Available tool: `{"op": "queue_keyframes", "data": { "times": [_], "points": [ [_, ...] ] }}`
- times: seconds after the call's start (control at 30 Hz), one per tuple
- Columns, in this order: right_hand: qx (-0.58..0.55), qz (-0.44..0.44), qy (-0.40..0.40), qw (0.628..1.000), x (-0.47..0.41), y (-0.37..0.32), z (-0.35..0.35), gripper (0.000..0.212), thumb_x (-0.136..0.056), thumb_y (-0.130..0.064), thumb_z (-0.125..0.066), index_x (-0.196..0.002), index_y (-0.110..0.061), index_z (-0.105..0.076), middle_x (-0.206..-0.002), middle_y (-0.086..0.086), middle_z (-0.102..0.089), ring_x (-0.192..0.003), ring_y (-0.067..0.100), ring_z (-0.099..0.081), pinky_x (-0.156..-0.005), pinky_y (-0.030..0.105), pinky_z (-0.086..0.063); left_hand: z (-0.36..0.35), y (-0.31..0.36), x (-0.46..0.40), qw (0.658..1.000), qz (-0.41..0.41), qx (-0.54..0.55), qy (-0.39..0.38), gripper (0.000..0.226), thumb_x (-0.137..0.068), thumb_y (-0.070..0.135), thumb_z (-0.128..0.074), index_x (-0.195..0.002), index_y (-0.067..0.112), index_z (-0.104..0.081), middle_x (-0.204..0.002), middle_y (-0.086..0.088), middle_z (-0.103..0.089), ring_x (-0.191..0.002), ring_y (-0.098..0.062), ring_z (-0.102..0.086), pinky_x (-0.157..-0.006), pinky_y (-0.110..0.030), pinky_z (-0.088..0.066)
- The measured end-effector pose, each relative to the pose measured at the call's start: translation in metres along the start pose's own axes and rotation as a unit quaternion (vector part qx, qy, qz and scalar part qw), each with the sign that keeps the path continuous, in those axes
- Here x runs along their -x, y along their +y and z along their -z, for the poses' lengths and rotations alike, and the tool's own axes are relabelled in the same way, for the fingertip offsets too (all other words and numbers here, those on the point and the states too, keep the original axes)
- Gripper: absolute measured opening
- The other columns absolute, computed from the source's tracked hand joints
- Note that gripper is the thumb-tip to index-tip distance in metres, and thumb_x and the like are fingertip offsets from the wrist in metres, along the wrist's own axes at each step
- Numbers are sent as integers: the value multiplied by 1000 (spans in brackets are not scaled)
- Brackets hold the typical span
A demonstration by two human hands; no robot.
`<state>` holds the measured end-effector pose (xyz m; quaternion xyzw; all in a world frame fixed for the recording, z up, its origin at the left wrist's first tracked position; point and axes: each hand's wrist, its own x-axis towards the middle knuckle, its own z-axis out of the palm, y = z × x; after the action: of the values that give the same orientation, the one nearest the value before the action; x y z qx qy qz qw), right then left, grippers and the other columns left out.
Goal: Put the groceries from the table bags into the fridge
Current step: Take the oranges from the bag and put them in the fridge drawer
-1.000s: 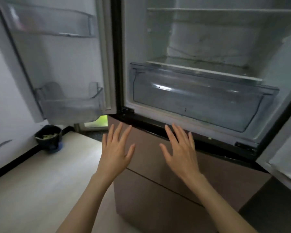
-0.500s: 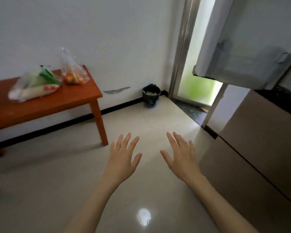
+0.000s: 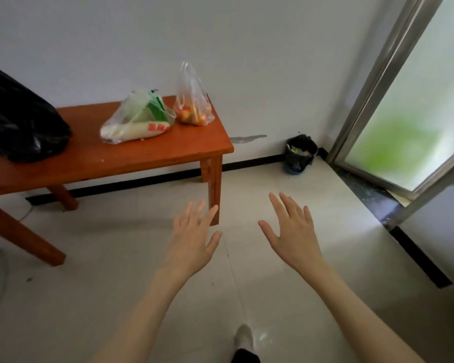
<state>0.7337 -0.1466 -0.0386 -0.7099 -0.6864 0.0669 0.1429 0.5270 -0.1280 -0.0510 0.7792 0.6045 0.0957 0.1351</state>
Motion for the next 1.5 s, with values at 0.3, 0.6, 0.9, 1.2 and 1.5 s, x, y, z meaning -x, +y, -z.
{"op": "queue_keyframes", "data": {
  "times": [0.3, 0.6, 0.9, 1.2, 1.5],
  "points": [
    [14, 47, 6, 999, -178, -8, -10, 66, -94, -51, -37, -149, -24, -13, -157, 4, -16, -145, 20, -10, -118, 44, -6, 45, -75, -146, 998, 29, -28, 40, 59, -95, 42, -37, -147, 28, -14, -158, -3, -1, -145, -24, 6, -117, -46, -3],
    [-4, 91, -4, 996, -333, -45, -22, 67, -94, -53, -33, -149, -25, -10, -157, 3, -16, -145, 19, -8, -117, 42, -1, 77, -113, -277, 996, 60, -7, 64, 60, -96, 44, -33, -148, 26, -7, -158, -1, -2, -145, -21, 6, -117, -46, -2],
    [-1, 60, -46, 997, -453, -86, -80, 66, -94, -53, -32, -149, -25, -9, -157, 4, -14, -145, 21, -9, -118, 43, -4, 73, -192, -397, 997, 59, 8, 41, 60, -96, 44, -31, -148, 24, -7, -157, -2, -3, -145, -20, 2, -118, -44, -7],
    [-161, -30, 2, 986, -598, -154, -106, 50, -95, -43, -43, -141, -25, -34, -134, 4, -47, -118, 22, -50, -93, 33, -41, 117, -266, -553, 996, -14, 54, 64, 55, -98, 32, -35, -148, 23, -13, -157, -3, -9, -145, -19, -6, -116, -33, -9],
    [-289, -79, -16, 954, -733, -186, -116, 42, -99, -25, -37, -140, -18, -38, -140, 4, -42, -124, 19, -45, -97, 24, -35, 125, -275, -675, 991, -19, 127, 32, 53, -98, 23, -39, -146, 23, -18, -152, -5, -26, -139, -21, -27, -109, -32, -28]
  ]
}}
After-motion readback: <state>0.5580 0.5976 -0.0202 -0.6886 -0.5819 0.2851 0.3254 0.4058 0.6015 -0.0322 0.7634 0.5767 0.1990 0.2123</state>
